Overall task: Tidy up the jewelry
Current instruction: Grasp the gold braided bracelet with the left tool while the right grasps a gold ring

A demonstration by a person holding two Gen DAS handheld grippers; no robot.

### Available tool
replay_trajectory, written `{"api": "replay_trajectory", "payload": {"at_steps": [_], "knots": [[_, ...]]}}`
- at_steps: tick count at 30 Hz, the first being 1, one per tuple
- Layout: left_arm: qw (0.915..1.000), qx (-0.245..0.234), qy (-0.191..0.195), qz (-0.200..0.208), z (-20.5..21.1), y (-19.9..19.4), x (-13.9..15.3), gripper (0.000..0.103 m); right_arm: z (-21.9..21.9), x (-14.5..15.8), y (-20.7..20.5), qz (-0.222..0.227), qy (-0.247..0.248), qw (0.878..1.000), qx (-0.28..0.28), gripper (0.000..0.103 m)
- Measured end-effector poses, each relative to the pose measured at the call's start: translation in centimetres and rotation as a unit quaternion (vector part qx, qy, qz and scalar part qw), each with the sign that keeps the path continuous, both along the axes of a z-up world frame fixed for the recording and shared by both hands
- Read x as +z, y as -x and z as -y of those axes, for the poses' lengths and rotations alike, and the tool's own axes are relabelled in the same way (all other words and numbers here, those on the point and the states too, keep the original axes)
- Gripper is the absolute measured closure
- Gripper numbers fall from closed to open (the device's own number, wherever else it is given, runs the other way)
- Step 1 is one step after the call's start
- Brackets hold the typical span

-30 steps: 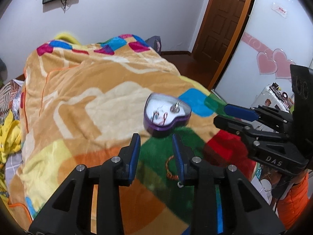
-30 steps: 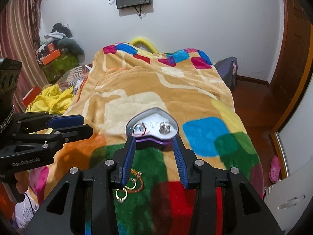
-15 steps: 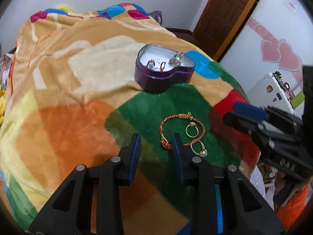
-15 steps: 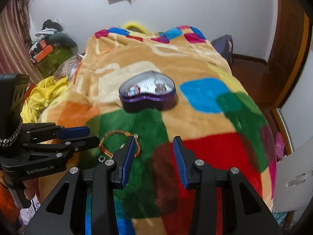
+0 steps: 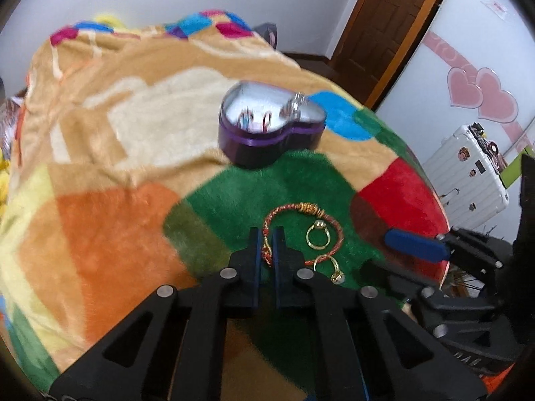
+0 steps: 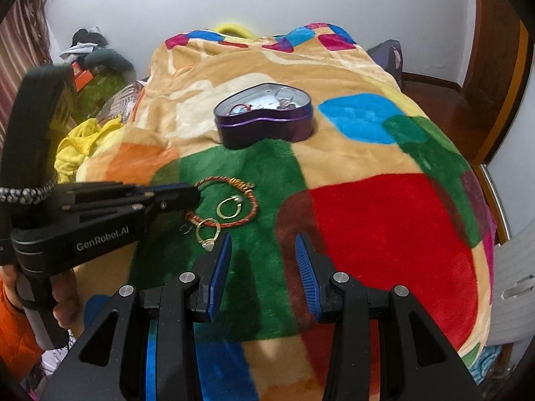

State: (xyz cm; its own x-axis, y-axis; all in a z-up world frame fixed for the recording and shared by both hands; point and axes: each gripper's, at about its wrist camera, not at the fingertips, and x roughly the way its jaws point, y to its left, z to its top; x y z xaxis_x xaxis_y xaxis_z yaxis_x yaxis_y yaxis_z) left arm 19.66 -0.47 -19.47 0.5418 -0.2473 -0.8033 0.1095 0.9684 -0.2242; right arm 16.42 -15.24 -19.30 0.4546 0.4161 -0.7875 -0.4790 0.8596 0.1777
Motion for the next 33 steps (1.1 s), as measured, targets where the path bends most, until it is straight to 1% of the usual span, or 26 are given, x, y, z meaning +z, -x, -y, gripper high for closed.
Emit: {"api": "replay_trajectory", "payload": {"at_steps": [4, 10, 15, 16, 17, 19, 20, 25, 33], "knots": [[0.9993, 0.007, -0.005, 0.037, -0.5, 1.2, 2.5, 0.098, -1.0, 0.0, 0.3, 0.002, 0.0, 1.0, 0.013, 0.067], [0.9972, 0.021, -0.009, 0.071, -1.6, 2.3, 5.0, 0.098, -2.9, -0.5, 0.7, 0.01, 0.018, 0.999, 0.042, 0.067], [0.9964, 0.03, -0.007, 0.079, -2.3, 2.8, 5.6, 0.098, -4.0, -1.3, 0.6, 0.017, 0.033, 0.998, 0.057, 0.067], [0.9963, 0.031, -0.007, 0.08, -2.4, 2.8, 5.6, 0.098, -4.0, -1.2, 0.7, 0.021, 0.034, 0.997, 0.058, 0.069], [0.9962, 0.032, -0.007, 0.08, -2.4, 2.9, 5.6, 0.098, -4.0, -1.3, 0.7, 0.024, 0.035, 0.997, 0.06, 0.072], [0.9962, 0.032, -0.007, 0.08, -2.4, 3.0, 5.6, 0.098, -4.1, -1.4, 0.8, 0.025, 0.036, 0.997, 0.063, 0.085], [0.9962, 0.032, -0.007, 0.08, -2.4, 3.0, 5.6, 0.098, -4.0, -1.3, 0.8, 0.026, 0.035, 0.997, 0.065, 0.086], [0.9958, 0.033, -0.006, 0.085, -2.3, 2.8, 5.8, 0.098, -3.7, -0.5, 0.9, 0.036, 0.029, 0.997, 0.061, 0.086], [0.9942, 0.032, -0.01, 0.102, -2.2, 1.9, 7.0, 0.098, -2.4, 1.9, -0.6, 0.064, 0.01, 0.997, 0.031, 0.086]]}}
